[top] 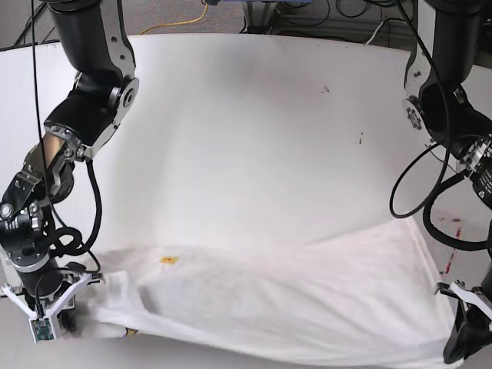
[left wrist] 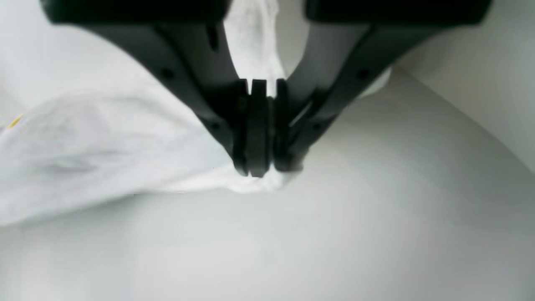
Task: Layout the t-shirt on the table in an organized manner, then fold the t-shirt properly
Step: 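Lift the hem with both grippers, raising the shirt off the table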
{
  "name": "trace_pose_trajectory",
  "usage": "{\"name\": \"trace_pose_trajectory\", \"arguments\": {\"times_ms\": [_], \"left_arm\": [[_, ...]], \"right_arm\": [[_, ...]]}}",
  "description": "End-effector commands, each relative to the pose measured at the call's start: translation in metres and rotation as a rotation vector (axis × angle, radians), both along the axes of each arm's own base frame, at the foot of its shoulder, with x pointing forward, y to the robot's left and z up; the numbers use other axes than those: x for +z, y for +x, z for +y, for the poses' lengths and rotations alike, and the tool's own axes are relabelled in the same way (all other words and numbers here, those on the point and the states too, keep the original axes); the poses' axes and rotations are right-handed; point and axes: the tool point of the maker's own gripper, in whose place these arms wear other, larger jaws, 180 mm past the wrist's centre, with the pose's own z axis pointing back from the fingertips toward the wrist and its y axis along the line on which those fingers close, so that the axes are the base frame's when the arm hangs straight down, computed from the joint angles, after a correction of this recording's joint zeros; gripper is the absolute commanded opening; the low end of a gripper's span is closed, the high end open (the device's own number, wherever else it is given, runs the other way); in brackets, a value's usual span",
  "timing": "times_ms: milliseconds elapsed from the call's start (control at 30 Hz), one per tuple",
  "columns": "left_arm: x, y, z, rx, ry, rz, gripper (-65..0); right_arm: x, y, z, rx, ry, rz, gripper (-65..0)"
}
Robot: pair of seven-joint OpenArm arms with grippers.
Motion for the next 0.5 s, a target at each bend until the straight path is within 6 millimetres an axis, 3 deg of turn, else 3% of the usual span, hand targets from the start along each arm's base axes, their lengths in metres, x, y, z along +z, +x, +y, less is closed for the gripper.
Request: {"name": "trace_pose_trajectory", "arguments": {"times_ms": [0, 200, 367, 467], "left_arm": [[0.029, 0.000, 0.002, -0.006, -0.016, -0.074, -65.0], [0.072, 0.006, 0.008, -0.011, -0.051, -0.148, -65.0], [0.113, 0.007, 0.025, 0.016, -0.100, -0.216, -64.7], [0.132, 0.010, 0.032, 0.034, -0.113, -0.236, -64.7]], "right_arm": [[0.036, 0.008, -0.003, 0.013, -0.019, -0.081, -64.7], [0.065, 0.029, -0.010, 0.019, -0.013, -0.094, -64.7], [0.094, 0.048, -0.016, 0.023, 0.032, -0.111, -64.7], [0.119, 0.057, -0.020, 0.026, 0.059, -0.130, -64.7]]}}
